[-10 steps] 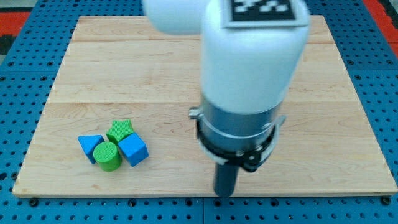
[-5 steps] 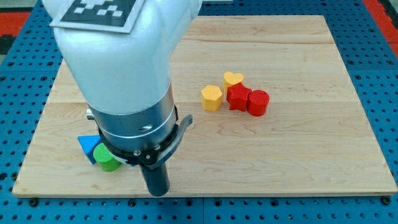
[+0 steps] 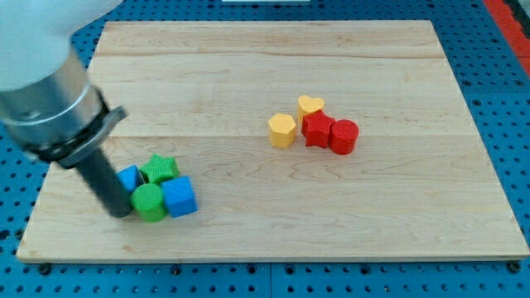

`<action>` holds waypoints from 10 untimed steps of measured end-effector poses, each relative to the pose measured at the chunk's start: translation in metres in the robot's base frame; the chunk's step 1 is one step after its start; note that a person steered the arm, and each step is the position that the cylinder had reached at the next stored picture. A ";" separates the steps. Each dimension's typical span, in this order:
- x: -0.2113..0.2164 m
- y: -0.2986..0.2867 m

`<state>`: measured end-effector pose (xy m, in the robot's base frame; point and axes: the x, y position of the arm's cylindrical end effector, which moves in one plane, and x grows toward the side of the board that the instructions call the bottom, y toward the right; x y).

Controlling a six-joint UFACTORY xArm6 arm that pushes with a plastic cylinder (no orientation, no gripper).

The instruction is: Move the triangle into the yellow blocks

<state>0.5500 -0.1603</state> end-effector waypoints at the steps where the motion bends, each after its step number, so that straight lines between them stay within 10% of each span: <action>1: -0.034 0.021; 5: -0.056 -0.003; 7: -0.035 -0.113; 10: -0.072 0.024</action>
<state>0.4783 -0.1365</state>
